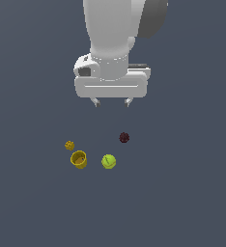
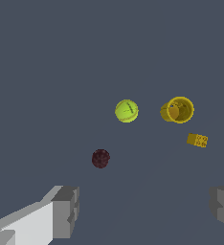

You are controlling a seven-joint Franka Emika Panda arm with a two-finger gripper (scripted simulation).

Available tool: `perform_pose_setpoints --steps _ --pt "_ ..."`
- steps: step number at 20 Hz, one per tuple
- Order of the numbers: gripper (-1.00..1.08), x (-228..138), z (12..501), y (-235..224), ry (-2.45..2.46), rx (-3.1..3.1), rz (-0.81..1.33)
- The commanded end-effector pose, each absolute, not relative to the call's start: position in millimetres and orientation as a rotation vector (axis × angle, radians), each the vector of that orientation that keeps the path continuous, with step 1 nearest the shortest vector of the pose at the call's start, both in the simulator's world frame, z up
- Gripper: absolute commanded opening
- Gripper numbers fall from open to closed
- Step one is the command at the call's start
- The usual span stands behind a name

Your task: Pick up a designated object from a clutter of objects.

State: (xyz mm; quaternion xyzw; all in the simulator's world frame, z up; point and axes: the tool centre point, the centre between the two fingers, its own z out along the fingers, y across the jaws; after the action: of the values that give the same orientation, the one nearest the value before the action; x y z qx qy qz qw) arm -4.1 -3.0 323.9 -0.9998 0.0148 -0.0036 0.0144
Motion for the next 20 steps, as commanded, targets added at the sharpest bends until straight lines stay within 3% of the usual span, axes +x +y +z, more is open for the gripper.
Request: perform_pose_setpoints --steps 1,11,20 --pt "1.0 -4.1 323.9 -3.0 0.046 -3.112 -0.011" --pt "1.0 1.5 337.6 -37.7 0.151 -3.11 -0.069" --pt "1.0 7.7 327.0 -36.8 0.094 -3.117 -0.065"
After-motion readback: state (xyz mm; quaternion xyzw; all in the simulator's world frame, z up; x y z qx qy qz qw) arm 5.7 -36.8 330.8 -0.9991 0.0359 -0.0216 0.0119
